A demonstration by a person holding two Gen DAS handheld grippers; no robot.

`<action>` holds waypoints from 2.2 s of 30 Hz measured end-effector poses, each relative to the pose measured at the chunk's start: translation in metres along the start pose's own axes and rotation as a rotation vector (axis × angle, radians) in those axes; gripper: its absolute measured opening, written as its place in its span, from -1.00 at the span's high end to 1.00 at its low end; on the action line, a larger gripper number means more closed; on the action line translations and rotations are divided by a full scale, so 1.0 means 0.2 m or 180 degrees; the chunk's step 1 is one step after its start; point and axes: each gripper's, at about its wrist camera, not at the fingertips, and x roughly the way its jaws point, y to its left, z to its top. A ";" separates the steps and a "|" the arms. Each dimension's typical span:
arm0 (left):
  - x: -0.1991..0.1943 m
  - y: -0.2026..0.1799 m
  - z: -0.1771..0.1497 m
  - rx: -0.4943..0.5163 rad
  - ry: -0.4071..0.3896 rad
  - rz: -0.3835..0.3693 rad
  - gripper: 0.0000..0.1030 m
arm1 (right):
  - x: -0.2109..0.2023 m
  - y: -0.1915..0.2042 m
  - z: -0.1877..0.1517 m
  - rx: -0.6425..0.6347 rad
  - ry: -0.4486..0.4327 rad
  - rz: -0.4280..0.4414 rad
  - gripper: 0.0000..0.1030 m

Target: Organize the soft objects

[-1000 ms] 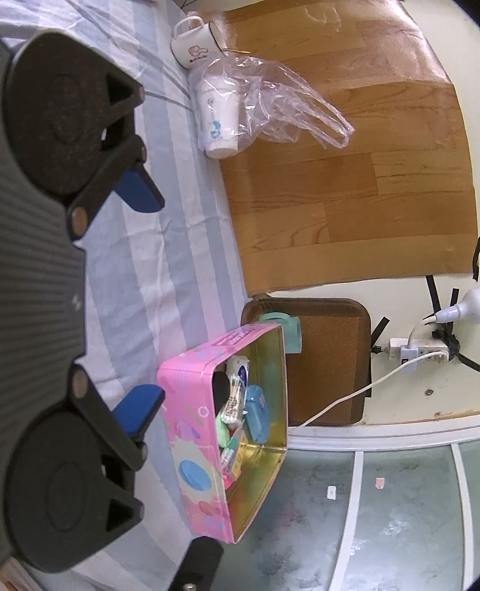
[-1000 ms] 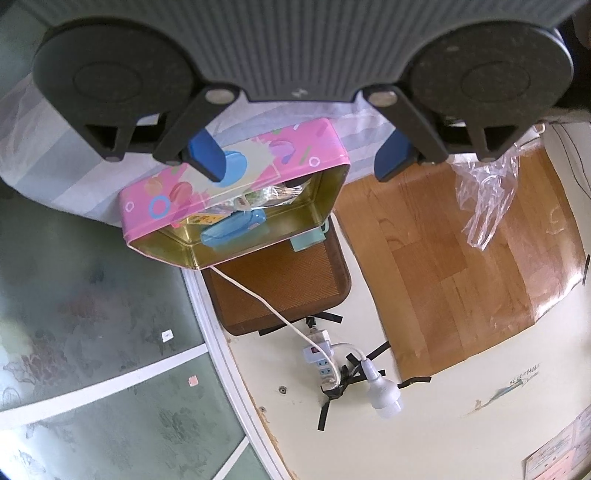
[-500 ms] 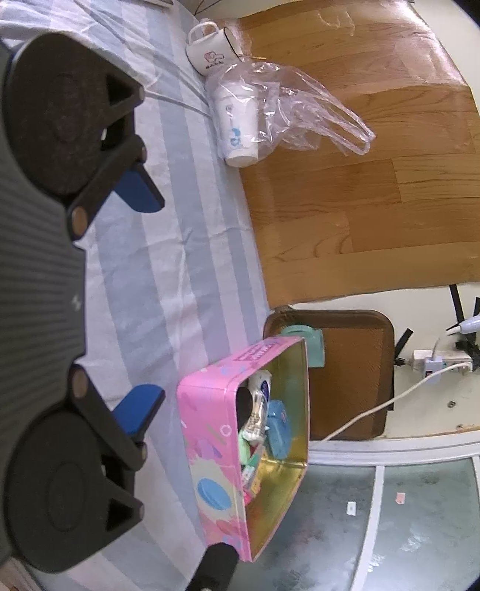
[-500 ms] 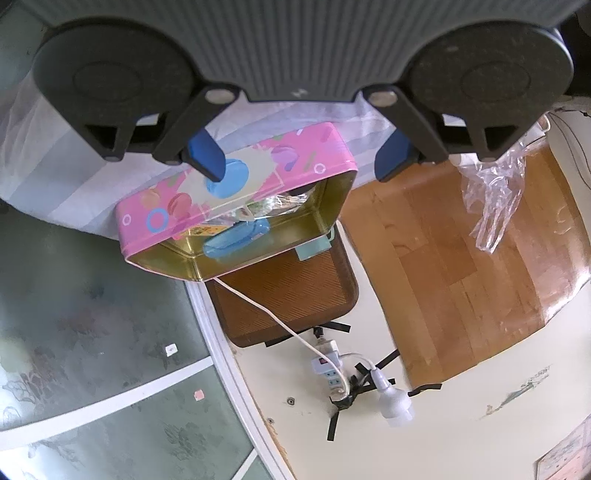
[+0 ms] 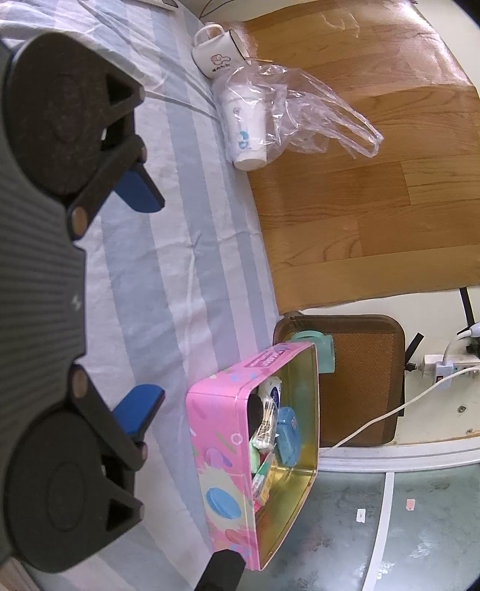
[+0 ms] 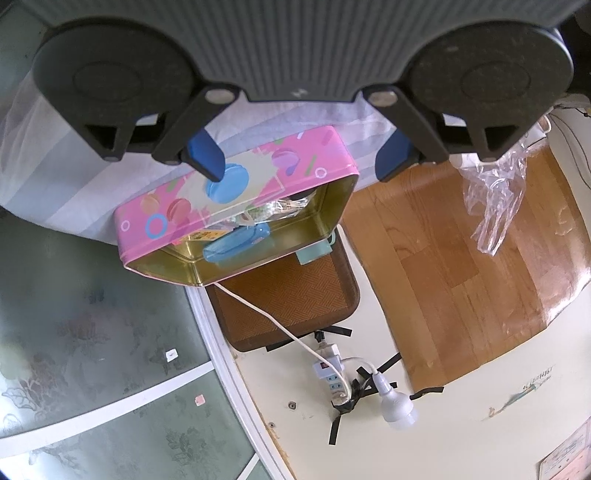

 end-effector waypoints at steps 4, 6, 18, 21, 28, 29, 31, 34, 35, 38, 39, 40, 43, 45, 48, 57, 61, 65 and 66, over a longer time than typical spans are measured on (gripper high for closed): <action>0.00 0.00 -0.01 0.0021 0.0019 -0.0027 -0.99 | 0.01 -0.01 0.00 -0.0004 0.0014 0.0016 -0.76; 0.00 0.00 -0.01 0.0025 0.0031 -0.0055 -0.99 | 0.01 0.00 0.00 -0.0005 0.0011 0.0016 -0.76; 0.01 -0.02 -0.03 0.0083 0.0128 -0.0091 -0.99 | 0.01 -0.01 0.00 -0.0008 0.0021 0.0028 -0.77; 0.02 -0.03 -0.04 0.0093 0.0190 -0.0123 -0.99 | 0.01 -0.01 0.00 -0.0008 0.0022 0.0025 -0.77; 0.05 -0.03 -0.06 0.0067 0.0351 -0.0211 -0.99 | 0.01 -0.02 0.00 -0.0002 0.0038 0.0041 -0.77; 0.05 -0.03 -0.06 0.0067 0.0366 -0.0220 -0.99 | 0.01 -0.02 -0.01 0.0000 0.0042 0.0041 -0.77; 0.05 -0.04 -0.06 0.0073 0.0391 -0.0229 -0.99 | 0.01 -0.02 -0.01 0.0007 0.0048 0.0041 -0.77; 0.06 -0.04 -0.07 0.0085 0.0417 -0.0239 -0.99 | 0.00 -0.02 -0.01 0.0008 0.0044 0.0039 -0.77; 0.06 -0.05 -0.07 0.0087 0.0421 -0.0240 -0.99 | 0.00 -0.02 -0.01 0.0009 0.0048 0.0038 -0.77; 0.07 -0.05 -0.07 0.0095 0.0445 -0.0247 -0.99 | 0.00 -0.02 -0.01 0.0012 0.0051 0.0040 -0.77; 0.07 -0.05 -0.07 0.0096 0.0453 -0.0249 -0.99 | 0.00 -0.02 -0.01 0.0011 0.0051 0.0041 -0.77; 0.07 -0.05 -0.07 0.0096 0.0459 -0.0249 -0.99 | 0.00 -0.02 -0.01 0.0013 0.0049 0.0035 -0.77; 0.07 -0.06 -0.07 0.0104 0.0470 -0.0248 -0.99 | 0.00 -0.02 -0.01 0.0015 0.0046 0.0034 -0.77; 0.07 -0.06 -0.07 0.0112 0.0473 -0.0247 -0.99 | 0.00 -0.02 -0.01 0.0015 0.0050 0.0037 -0.77; 0.08 -0.06 -0.07 0.0123 0.0486 -0.0247 -0.99 | 0.00 -0.03 -0.01 0.0014 0.0054 0.0042 -0.77; 0.08 -0.07 -0.08 0.0147 0.0526 -0.0245 -0.99 | 0.00 -0.02 -0.03 0.0033 0.0043 0.0014 -0.77; 0.09 -0.08 -0.08 0.0161 0.0544 -0.0260 -0.99 | -0.01 -0.02 -0.02 0.0042 0.0032 0.0001 -0.77; 0.09 -0.08 -0.07 0.0175 0.0538 -0.0260 -0.99 | -0.01 -0.01 -0.02 0.0058 0.0007 -0.0025 -0.77; 0.09 -0.08 -0.07 0.0175 0.0537 -0.0259 -0.99 | -0.01 -0.01 -0.02 0.0061 0.0004 -0.0025 -0.77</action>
